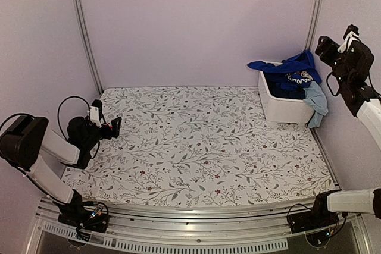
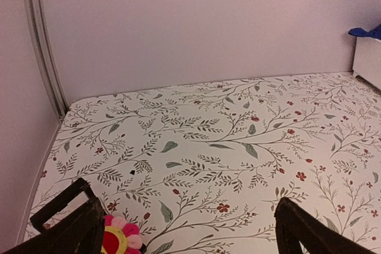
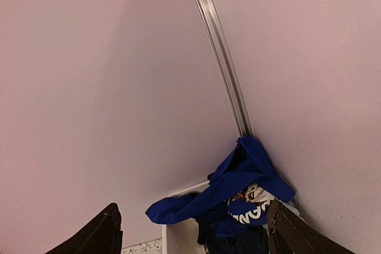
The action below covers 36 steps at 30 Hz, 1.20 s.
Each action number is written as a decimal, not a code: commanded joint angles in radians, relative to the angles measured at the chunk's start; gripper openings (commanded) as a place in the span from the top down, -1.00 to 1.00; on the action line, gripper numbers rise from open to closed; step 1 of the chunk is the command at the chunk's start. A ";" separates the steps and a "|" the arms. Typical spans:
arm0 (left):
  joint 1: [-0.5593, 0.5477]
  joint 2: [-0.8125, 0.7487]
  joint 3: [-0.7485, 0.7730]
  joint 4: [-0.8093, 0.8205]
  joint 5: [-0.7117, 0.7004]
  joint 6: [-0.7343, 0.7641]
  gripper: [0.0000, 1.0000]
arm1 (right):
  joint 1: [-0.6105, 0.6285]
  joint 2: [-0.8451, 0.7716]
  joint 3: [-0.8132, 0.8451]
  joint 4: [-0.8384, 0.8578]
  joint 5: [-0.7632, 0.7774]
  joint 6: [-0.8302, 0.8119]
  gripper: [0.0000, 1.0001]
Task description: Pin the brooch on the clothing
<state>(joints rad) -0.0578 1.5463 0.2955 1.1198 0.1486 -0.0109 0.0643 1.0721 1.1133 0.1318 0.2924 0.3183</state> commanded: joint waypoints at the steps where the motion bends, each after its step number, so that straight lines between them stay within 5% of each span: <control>1: -0.011 -0.019 0.013 -0.026 -0.029 0.005 -0.99 | -0.001 0.249 0.227 -0.537 0.066 0.098 -0.63; 2: -0.007 -0.034 0.039 -0.064 -0.026 -0.013 -0.99 | -0.001 0.304 0.287 -0.569 0.072 0.102 -0.63; 5: 0.014 -0.165 0.281 -0.532 -0.020 0.003 -0.99 | -0.009 0.441 0.436 -0.622 0.086 0.094 -0.63; 11: 0.007 -0.074 0.759 -1.267 0.091 0.147 -0.76 | -0.089 0.713 0.685 -0.693 0.068 0.109 -0.58; 20: -0.084 -0.028 1.139 -1.770 0.264 0.340 -0.94 | -0.192 1.039 0.939 -0.730 -0.031 0.179 -0.67; 25: -0.140 0.027 1.217 -1.907 0.285 0.390 -0.98 | -0.193 1.208 1.040 -0.740 -0.044 0.196 -0.69; 28: -0.165 0.060 1.245 -1.971 0.299 0.415 -0.99 | -0.193 1.265 1.077 -0.731 -0.066 0.187 -0.23; 32: -0.175 0.097 1.281 -2.033 0.331 0.444 -0.99 | -0.193 1.251 1.086 -0.697 -0.039 0.152 0.89; 36: -0.176 0.110 1.295 -2.029 0.340 0.438 -0.99 | -0.192 1.188 1.086 -0.675 0.004 0.093 1.00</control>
<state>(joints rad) -0.2256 1.6440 1.5501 -0.8463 0.4572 0.4053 -0.1291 2.3291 2.1704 -0.5755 0.2562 0.4736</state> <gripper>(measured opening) 0.995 0.017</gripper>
